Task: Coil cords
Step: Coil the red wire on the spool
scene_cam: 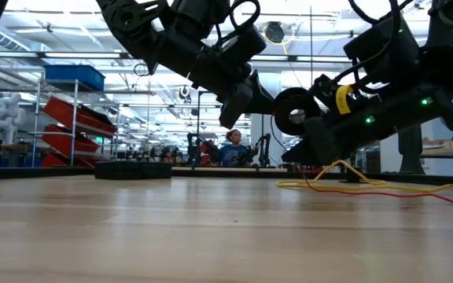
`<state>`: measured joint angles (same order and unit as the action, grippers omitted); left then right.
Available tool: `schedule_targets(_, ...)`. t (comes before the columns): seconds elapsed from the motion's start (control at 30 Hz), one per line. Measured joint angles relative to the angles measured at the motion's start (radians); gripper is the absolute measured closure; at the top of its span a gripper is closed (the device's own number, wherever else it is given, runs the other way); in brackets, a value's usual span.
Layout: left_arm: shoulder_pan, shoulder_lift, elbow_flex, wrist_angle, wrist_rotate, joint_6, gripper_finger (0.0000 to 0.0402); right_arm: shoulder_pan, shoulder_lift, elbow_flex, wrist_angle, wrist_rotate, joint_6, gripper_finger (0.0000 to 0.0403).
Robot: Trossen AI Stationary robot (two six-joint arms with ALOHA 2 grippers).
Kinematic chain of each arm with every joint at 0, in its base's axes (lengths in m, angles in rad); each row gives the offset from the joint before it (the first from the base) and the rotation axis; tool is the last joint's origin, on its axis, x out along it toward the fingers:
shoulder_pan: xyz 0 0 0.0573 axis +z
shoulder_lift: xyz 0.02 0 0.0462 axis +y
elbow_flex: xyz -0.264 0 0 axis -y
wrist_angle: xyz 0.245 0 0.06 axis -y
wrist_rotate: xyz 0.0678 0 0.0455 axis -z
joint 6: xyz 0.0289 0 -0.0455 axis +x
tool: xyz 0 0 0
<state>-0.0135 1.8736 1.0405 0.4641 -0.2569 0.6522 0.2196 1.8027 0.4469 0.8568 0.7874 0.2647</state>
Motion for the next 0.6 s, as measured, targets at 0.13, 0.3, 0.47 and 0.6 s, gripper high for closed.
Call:
schedule_targets(0.13, -0.002, -0.011, 0.000, -0.026, 0.021, -0.016, 0.0398, 0.031, -0.001, 0.001, -0.039, 0.066, -0.011, 0.0402)
schedule_targets(0.3, -0.001, -0.056, 0.000, -0.079, 0.025, -0.018, 0.0398, 0.060, -0.027, -0.028, -0.135, 0.131, 0.063, 0.0403)
schedule_targets(0.47, -0.001, -0.088, 0.000, -0.162, 0.024, -0.016, 0.0398, 0.070, -0.120, -0.078, -0.154, 0.129, 0.109, 0.0403)
schedule_targets(0.6, 0.005, -0.090, 0.000, -0.238, 0.023, 0.011, 0.0398, 0.068, -0.218, -0.080, -0.163, 0.074, 0.055, 0.0403)
